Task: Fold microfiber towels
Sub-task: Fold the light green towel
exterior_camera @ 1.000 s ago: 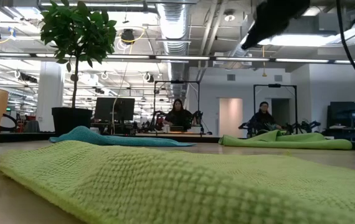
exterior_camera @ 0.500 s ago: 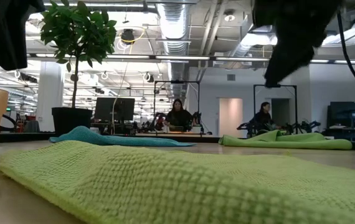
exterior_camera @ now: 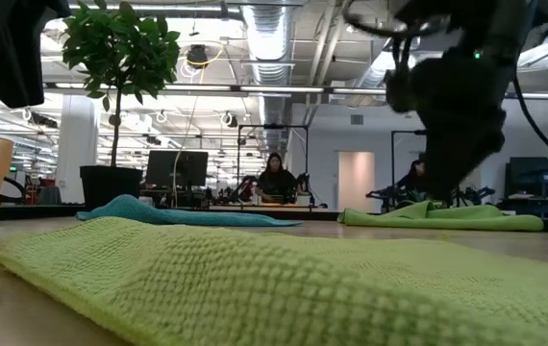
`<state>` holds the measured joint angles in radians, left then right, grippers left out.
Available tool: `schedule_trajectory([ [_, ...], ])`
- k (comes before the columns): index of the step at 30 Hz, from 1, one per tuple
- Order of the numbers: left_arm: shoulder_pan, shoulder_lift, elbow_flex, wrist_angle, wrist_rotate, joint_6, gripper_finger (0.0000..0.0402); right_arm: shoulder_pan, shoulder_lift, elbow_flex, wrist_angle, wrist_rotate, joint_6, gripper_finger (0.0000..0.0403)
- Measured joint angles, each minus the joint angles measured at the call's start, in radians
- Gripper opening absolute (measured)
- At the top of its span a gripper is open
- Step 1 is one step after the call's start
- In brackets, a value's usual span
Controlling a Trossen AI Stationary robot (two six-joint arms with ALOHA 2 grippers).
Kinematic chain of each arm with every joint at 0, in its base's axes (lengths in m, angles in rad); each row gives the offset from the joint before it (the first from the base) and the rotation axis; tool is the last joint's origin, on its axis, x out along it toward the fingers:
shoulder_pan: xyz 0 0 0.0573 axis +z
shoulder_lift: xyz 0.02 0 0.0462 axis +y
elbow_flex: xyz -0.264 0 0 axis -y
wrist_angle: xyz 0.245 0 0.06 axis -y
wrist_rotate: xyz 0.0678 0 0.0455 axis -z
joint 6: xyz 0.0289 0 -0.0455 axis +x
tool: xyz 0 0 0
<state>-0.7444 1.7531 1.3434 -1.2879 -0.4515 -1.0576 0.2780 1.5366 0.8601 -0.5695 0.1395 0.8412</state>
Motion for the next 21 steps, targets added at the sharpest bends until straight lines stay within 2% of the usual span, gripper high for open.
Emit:
schedule_trajectory([
  [4,0.0,0.0,0.0,-0.001,0.0,0.0,0.0129,0.001,0.081,0.0,0.035,-0.073,0.0,0.0234],
  [9,0.0,0.0,0.0,0.0,-0.001,0.017,0.0129,0.01,0.145,0.006,0.06,-0.089,-0.004,0.0234],
  [16,0.0,-0.001,0.0,0.0,-0.004,0.026,0.0129,0.008,0.149,0.005,0.095,-0.096,-0.018,0.0234],
  [21,0.0,-0.001,0.0,-0.001,-0.006,0.026,0.0129,0.009,0.158,0.005,0.153,-0.138,-0.034,0.0234],
])
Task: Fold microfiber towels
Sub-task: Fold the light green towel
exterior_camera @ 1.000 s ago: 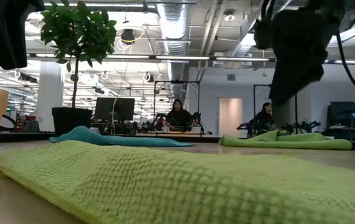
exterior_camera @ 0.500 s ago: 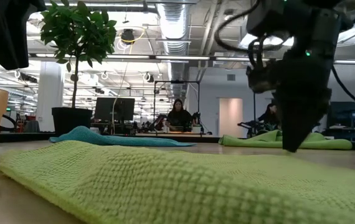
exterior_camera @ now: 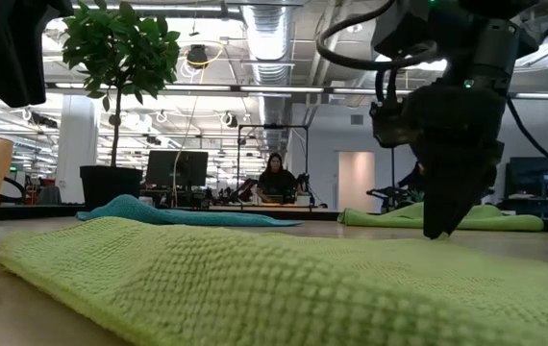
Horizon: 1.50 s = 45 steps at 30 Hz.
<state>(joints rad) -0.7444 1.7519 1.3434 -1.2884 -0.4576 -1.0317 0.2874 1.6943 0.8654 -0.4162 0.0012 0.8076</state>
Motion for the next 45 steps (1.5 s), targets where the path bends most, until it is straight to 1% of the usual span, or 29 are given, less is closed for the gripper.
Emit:
schedule_trajectory([
  [4,0.0,0.0,0.0,0.0,-0.001,0.0,0.0129,-0.001,0.023,0.002,0.013,-0.011,-0.005,0.0234],
  [9,0.0,0.0,0.0,0.0,-0.001,0.0,0.0129,0.001,0.016,0.002,-0.001,-0.001,-0.022,0.0233],
  [12,0.0,0.0,0.0,0.0,-0.001,0.0,0.0129,0.002,0.011,0.0,0.002,0.0,-0.03,0.0219],
  [16,0.0,0.0,0.0,0.0,0.0,0.0,0.0129,0.009,0.011,-0.001,-0.006,0.011,-0.03,0.0175],
  [22,0.0,0.0,0.0,0.0,0.0,0.0,0.0129,0.011,0.013,-0.001,-0.006,0.011,-0.031,0.0079],
  [25,0.0,0.0,0.0,0.0,-0.001,-0.001,0.0129,0.011,0.013,-0.002,-0.004,0.004,-0.031,0.0037],
  [27,0.0,0.0,-0.001,0.002,-0.001,-0.028,0.0129,0.012,0.013,-0.002,0.001,0.005,-0.021,0.0013],
  [28,0.0,0.0,-0.003,0.007,-0.003,-0.049,0.0129,0.012,0.013,-0.001,0.003,0.01,-0.015,0.0009],
  [32,0.01,0.0,-0.019,0.039,-0.017,-0.086,0.0129,0.013,0.007,0.024,-0.039,0.01,-0.025,0.0014],
  [37,0.058,0.0,-0.063,0.072,-0.026,-0.079,0.0129,0.016,-0.017,0.077,-0.118,0.046,-0.061,0.0005],
  [41,0.124,0.0,-0.099,0.103,-0.081,0.008,0.0129,0.016,-0.039,0.11,-0.173,0.077,-0.085,0.0009],
  [45,0.205,0.0,-0.118,0.159,-0.08,0.155,0.0129,0.023,-0.075,0.153,-0.224,0.116,-0.123,0.0004],
])
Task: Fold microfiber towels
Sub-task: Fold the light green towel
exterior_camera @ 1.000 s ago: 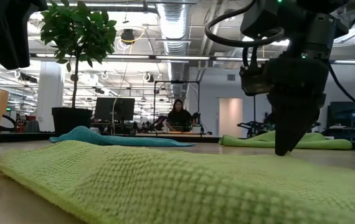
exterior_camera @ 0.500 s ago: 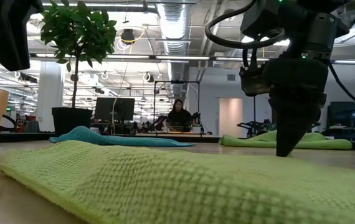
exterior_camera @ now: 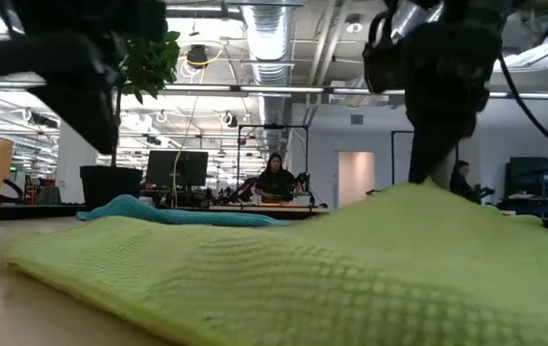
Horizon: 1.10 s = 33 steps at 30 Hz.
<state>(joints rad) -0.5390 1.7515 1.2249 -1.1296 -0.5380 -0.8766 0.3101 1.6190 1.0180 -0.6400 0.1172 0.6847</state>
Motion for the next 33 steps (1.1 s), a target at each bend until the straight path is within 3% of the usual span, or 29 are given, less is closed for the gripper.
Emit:
schedule_trajectory([
  [13,0.204,0.001,-0.021,0.369,0.255,0.534,0.0129,0.071,-0.116,0.06,-0.16,0.123,-0.031,0.0004],
  [21,0.345,0.001,-0.02,0.579,0.49,0.841,0.0129,0.111,-0.129,0.06,-0.183,0.166,-0.034,0.0005],
  [27,0.447,0.001,-0.019,0.71,0.639,0.951,0.0129,0.122,-0.129,0.06,-0.193,0.179,-0.042,0.0007],
  [33,0.514,0.001,-0.019,0.8,0.666,0.995,0.0129,0.12,-0.129,0.06,-0.197,0.229,-0.066,0.0006],
])
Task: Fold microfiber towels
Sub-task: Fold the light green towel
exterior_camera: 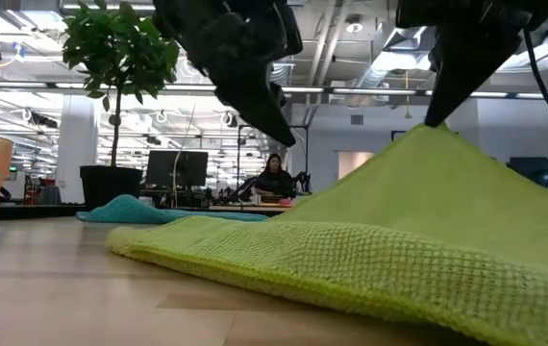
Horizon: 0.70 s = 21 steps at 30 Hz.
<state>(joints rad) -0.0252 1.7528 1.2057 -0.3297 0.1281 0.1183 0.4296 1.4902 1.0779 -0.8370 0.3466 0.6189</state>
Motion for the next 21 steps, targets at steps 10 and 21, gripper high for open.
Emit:
schedule_trajectory([
  [10,0.071,0.14,0.005,0.13,0.121,0.033,0.0129,-0.006,0.001,0.0,0.0,0.0,0.005,0.0006],
  [21,0.135,0.214,0.013,0.205,0.297,0.056,0.0129,-0.014,0.001,0.0,0.007,-0.001,0.011,0.0006],
])
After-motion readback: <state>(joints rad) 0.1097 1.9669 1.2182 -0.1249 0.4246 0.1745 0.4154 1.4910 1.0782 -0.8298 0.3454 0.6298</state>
